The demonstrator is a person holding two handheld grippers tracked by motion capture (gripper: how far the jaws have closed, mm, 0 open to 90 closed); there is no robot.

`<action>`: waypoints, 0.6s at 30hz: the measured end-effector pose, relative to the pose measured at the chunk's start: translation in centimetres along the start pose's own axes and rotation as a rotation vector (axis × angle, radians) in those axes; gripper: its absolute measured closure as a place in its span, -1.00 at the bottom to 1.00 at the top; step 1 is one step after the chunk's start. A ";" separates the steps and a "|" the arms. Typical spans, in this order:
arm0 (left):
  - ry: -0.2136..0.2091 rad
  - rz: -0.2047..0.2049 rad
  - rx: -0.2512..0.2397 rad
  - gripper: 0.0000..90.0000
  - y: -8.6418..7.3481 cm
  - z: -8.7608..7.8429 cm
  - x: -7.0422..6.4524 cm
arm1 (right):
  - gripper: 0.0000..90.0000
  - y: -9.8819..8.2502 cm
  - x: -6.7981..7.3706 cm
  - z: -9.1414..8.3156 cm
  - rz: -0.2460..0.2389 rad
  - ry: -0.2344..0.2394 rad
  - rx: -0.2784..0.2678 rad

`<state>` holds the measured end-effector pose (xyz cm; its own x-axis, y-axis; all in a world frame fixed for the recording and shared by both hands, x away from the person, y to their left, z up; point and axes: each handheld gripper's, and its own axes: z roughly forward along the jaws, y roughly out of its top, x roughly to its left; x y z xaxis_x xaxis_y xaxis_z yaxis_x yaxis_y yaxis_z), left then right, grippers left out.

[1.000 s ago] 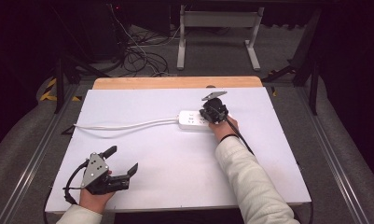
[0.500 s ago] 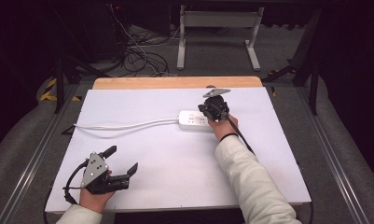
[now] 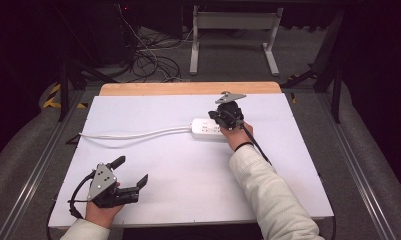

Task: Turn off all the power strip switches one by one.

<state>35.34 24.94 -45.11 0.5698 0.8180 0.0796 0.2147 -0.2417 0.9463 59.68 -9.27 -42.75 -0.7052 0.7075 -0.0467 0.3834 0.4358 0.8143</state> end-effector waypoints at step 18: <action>-0.004 -0.009 -0.003 -0.79 -0.1 -0.2 0.1 | 1.00 1.5 1.9 3.5 -0.001 0.008 0.061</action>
<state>35.20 25.13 -45.11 0.5713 0.8178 0.0699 0.2178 -0.2331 0.9478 60.97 -5.37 -43.63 -0.7104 0.7025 -0.0423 0.4185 0.4700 0.7771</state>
